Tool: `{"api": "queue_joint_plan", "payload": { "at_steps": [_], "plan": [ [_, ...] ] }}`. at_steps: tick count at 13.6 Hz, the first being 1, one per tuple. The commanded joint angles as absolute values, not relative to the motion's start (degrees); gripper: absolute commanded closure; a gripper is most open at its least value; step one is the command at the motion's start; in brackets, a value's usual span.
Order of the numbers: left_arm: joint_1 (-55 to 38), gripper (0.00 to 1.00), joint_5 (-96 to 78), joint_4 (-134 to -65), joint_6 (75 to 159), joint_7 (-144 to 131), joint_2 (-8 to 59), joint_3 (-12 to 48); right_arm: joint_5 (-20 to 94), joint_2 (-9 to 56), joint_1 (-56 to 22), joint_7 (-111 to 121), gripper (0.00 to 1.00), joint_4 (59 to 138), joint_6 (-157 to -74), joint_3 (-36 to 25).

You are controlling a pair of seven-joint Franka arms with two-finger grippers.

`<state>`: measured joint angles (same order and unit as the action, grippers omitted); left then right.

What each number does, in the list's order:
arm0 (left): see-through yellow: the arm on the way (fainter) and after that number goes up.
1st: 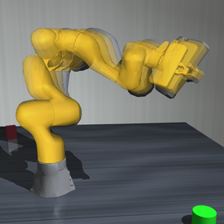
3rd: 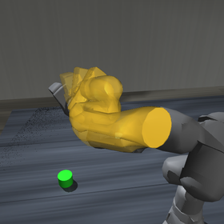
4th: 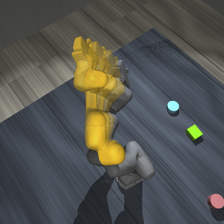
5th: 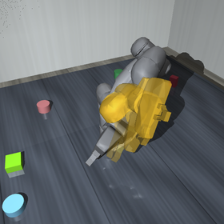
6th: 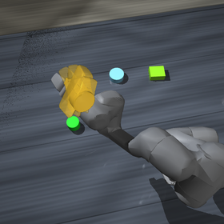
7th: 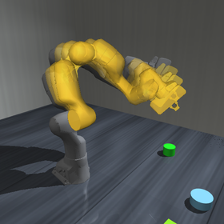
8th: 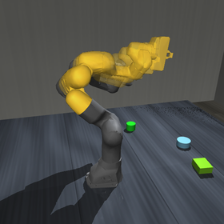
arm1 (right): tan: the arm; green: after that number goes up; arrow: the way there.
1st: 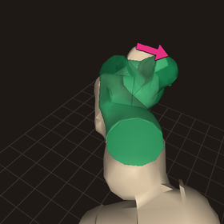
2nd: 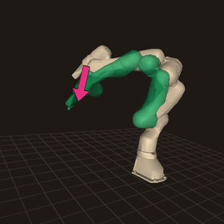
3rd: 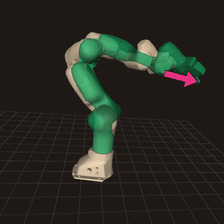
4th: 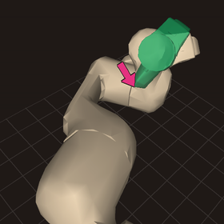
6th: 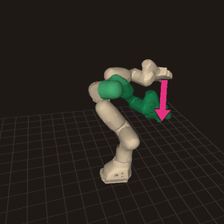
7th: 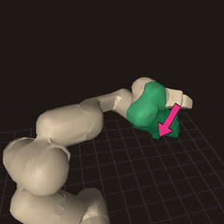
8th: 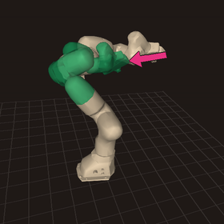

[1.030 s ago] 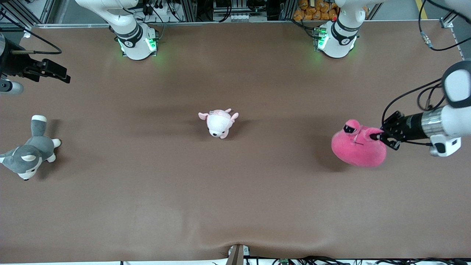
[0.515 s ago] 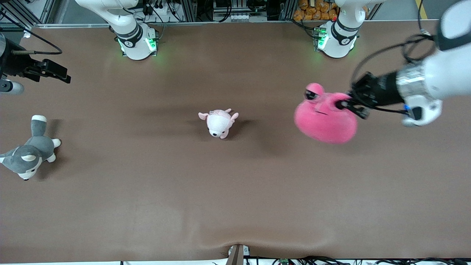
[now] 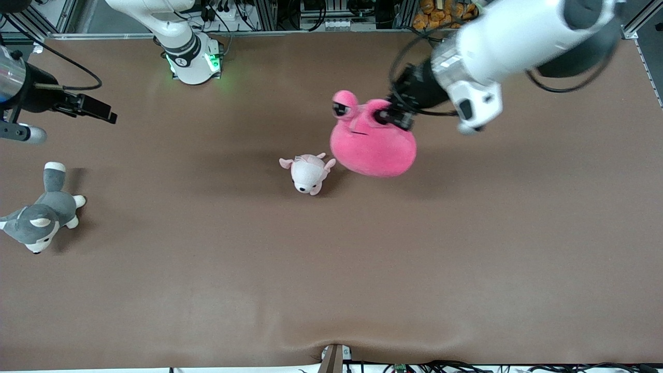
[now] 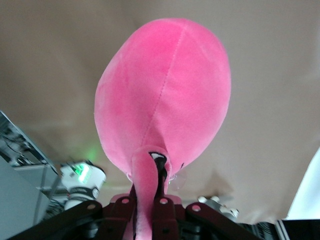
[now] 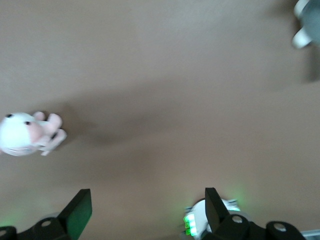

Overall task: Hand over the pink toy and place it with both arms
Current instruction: 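Lift the pink toy with the left gripper while the right gripper approaches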

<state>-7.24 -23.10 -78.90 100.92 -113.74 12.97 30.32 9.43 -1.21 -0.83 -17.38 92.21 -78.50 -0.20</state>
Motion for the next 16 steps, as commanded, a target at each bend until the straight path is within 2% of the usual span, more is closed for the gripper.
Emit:
{"api": "queue_joint_plan", "payload": {
  "at_steps": [1, 5, 9, 12, 16],
  "plan": [
    [-11.3, 1.00, -22.1, -76.2, 105.9, -120.6, 14.9, 29.7, 15.2, 1.2, -0.4, -24.2, 0.00, 91.1, -78.3, -0.5],
    [-16.4, 1.00, -21.0, -75.7, 114.0, -132.0, 15.7, 29.4, 25.7, 3.4, -1.2, -35.1, 0.00, 91.1, -78.4, -0.5],
    [-19.5, 1.00, -19.3, -75.8, 114.5, -135.0, 17.1, 29.4, 32.3, 3.6, -4.0, -45.8, 0.00, 91.8, -78.0, -0.2],
    [-22.8, 1.00, -15.1, -75.7, 117.9, -141.6, 19.5, 29.4, 40.8, 3.7, -4.5, -53.2, 0.00, 93.0, -78.7, -0.3],
    [-24.0, 1.00, -14.9, -75.6, 121.8, -146.5, 20.4, 29.4, 45.3, 3.5, -6.4, -56.4, 0.00, 96.0, -81.3, -0.3]
  ]
}}
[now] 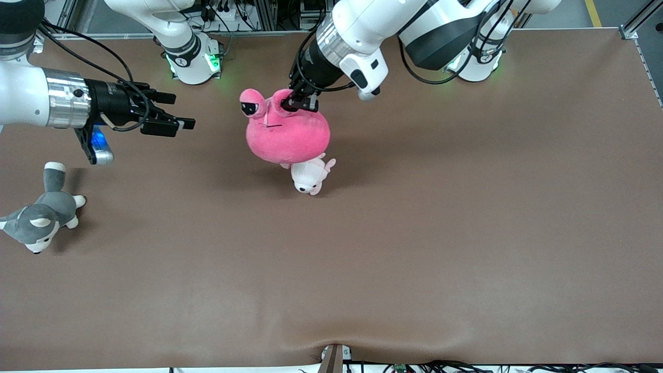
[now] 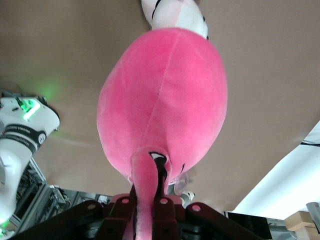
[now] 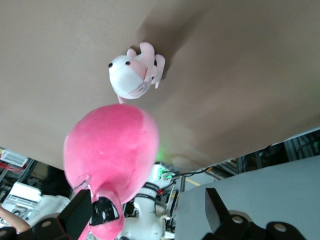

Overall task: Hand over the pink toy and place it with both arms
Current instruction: 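Grasp the pink toy's ear with the right gripper beside the left gripper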

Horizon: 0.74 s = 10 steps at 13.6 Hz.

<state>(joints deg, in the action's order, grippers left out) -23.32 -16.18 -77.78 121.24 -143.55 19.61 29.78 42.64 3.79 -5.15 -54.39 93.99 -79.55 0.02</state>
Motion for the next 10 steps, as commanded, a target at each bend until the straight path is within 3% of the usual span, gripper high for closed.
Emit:
{"api": "queue_joint_plan", "payload": {
  "at_steps": [1, 6, 10],
  "plan": [
    [-23.9, 1.00, -14.9, -75.6, 122.8, -148.9, 20.4, 29.3, 45.8, 3.5, -7.3, -57.5, 0.00, 96.5, -82.6, -0.3],
    [-25.3, 1.00, -14.8, -75.6, 126.8, -156.4, 21.6, 28.7, 45.8, 3.4, -14.0, -64.5, 0.00, 97.2, -89.2, -0.3],
    [-29.7, 1.00, -14.6, -75.4, 127.0, -157.6, 22.1, 23.8, 45.8, 3.4, -16.1, -65.8, 0.00, 97.2, -91.7, -0.3]
  ]
}}
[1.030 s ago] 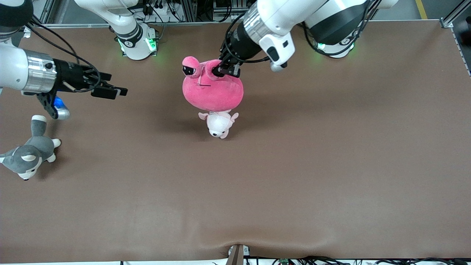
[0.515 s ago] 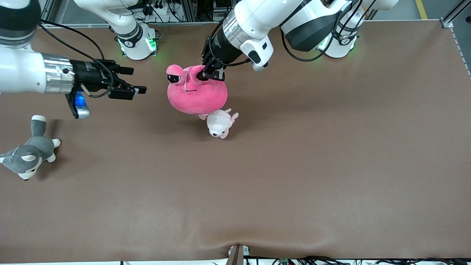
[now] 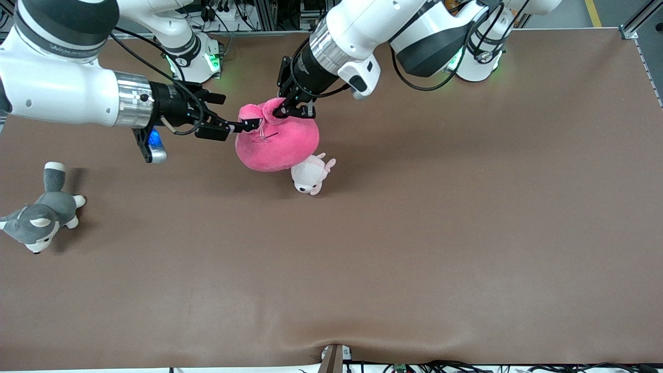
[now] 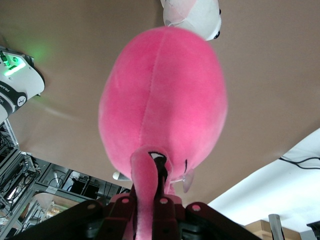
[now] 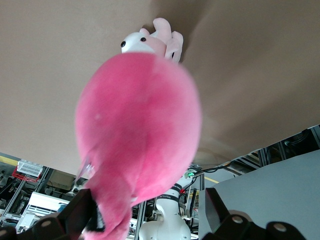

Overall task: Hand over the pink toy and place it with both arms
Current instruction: 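Grasp the pink toy's ear with the right gripper beside the left gripper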

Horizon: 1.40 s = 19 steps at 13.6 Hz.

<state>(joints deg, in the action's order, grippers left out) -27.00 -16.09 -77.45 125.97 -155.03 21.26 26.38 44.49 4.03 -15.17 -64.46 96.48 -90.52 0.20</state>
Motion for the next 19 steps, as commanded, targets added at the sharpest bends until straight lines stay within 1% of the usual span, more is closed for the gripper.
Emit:
{"api": "queue_joint_plan", "payload": {
  "at_steps": [1, 3, 10, 11, 12, 13, 14, 19],
  "plan": [
    [-30.6, 1.00, -14.6, -75.0, 127.4, -157.7, 22.1, 23.0, 45.8, 3.4, -16.3, -66.1, 0.00, 97.2, -92.4, -0.3],
    [-31.4, 1.00, -14.6, -74.7, 127.7, -157.7, 22.3, 22.1, 45.8, 3.5, -17.0, -66.0, 0.00, 97.2, -93.5, -0.3],
    [-31.4, 1.00, -14.6, -74.8, 127.9, -157.8, 21.8, 22.0, 45.0, 3.7, -18.7, -66.0, 0.01, 97.2, -95.4, -0.4],
    [-31.3, 1.00, -14.6, -74.8, 127.9, -157.8, 21.6, 22.0, 45.0, 3.7, -18.8, -65.9, 0.40, 97.2, -95.7, -0.4],
    [-31.3, 1.00, -14.6, -74.7, 127.9, -157.8, 21.6, 22.0, 45.0, 3.8, -18.8, -65.8, 0.77, 97.2, -95.9, -0.4],
    [-31.3, 1.00, -14.6, -74.8, 127.9, -157.7, 21.6, 21.9, 44.9, 3.9, -18.7, -65.8, 0.98, 97.3, -96.4, -0.4],
    [-31.3, 1.00, -14.6, -74.7, 127.9, -157.7, 21.6, 22.0, 44.9, 4.0, -18.5, -65.8, 1.00, 97.3, -96.5, -0.4],
    [-30.9, 1.00, -14.6, -74.9, 127.6, -157.4, 20.7, 22.1, 44.5, 4.4, -16.7, -65.0, 1.00, 97.2, -96.5, -0.5]
  ]
}}
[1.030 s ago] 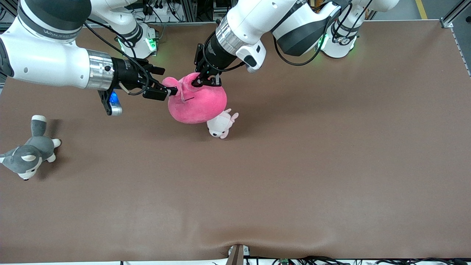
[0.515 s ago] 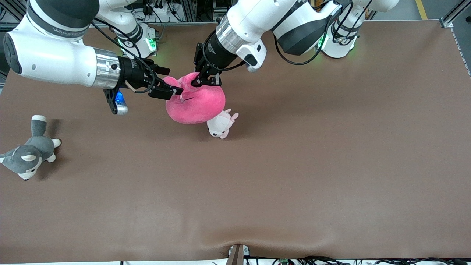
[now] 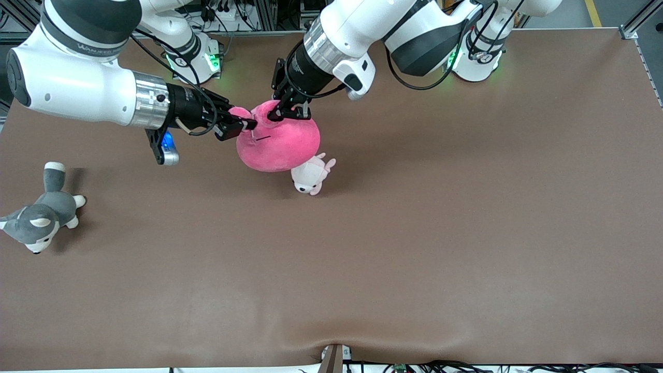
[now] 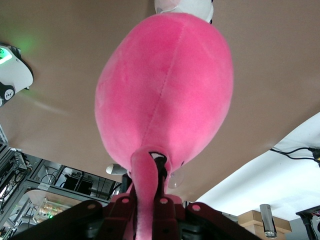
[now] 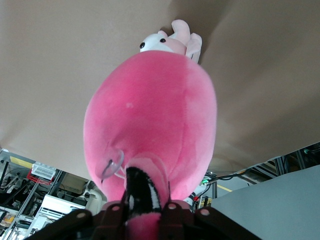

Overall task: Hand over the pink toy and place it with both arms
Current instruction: 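Grasp the pink toy's ear with the right gripper beside the left gripper, then open the left gripper and withdraw it while the right gripper carries the toy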

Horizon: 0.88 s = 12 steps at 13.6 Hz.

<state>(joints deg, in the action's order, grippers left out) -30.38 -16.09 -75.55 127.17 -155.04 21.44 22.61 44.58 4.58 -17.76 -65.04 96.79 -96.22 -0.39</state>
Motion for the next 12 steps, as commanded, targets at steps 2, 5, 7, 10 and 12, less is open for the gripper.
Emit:
{"api": "queue_joint_plan", "payload": {
  "at_steps": [2, 5, 7, 10, 12],
  "plan": [
    [-30.3, 0.01, -14.6, -74.9, 127.2, -157.1, 20.4, 22.0, 43.5, 4.6, -14.7, -62.2, 1.00, 97.2, -96.0, -0.5],
    [-28.0, 0.00, -14.5, -74.9, 124.2, -153.0, 19.3, 20.0, 41.8, 4.9, -10.7, -57.2, 1.00, 97.3, -93.8, -0.5],
    [-26.4, 0.00, -14.0, -74.7, 120.4, -147.2, 17.6, 18.2, 39.6, 5.9, -7.4, -51.8, 1.00, 97.8, -91.6, -0.5],
    [-20.5, 0.00, -14.5, -74.5, 110.5, -132.4, 14.1, 17.4, 38.9, 6.3, -0.9, -39.9, 1.00, 102.6, -90.8, -0.5],
    [-17.7, 0.00, -14.4, -74.5, 104.0, -121.5, 12.3, 17.3, 38.5, 7.2, 2.4, -36.7, 1.00, 104.7, -90.8, -0.5]
  ]
}}
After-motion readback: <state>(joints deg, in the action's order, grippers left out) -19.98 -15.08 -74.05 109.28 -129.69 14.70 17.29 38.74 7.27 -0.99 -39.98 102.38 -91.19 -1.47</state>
